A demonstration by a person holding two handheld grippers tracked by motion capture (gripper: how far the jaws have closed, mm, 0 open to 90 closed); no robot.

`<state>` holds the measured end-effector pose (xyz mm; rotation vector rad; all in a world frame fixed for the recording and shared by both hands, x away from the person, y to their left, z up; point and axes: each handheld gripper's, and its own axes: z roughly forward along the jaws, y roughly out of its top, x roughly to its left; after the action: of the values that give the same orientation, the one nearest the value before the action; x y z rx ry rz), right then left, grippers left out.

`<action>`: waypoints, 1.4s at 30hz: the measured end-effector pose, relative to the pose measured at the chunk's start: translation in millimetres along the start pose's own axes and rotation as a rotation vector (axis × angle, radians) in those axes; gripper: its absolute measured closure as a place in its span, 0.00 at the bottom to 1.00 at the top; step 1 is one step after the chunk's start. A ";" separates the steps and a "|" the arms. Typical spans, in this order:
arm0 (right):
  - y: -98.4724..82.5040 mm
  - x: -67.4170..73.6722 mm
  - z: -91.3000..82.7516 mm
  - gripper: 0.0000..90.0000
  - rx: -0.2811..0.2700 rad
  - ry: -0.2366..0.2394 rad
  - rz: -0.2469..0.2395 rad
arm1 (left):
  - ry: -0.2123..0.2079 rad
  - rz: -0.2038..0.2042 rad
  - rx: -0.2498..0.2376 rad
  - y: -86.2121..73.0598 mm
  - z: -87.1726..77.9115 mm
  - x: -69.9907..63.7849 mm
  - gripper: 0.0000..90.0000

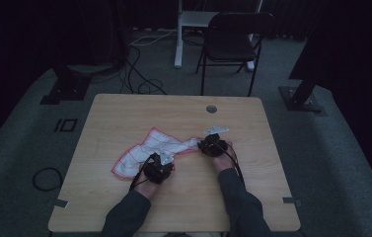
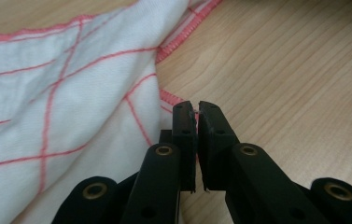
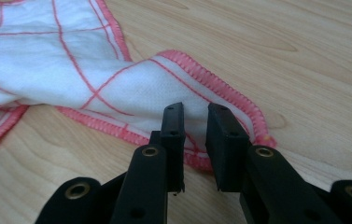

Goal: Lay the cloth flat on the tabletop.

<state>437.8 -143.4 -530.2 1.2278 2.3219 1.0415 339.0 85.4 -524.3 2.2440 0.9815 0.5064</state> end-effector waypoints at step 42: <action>-1.8 -19.6 4.2 0.88 0.045 -0.102 0.043 | -0.205 0.080 -0.008 -43.0 -32.2 -61.3 0.99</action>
<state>450.6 -158.0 -535.5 1.3219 2.2621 0.9220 259.1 74.2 -535.8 2.2824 0.7872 0.3057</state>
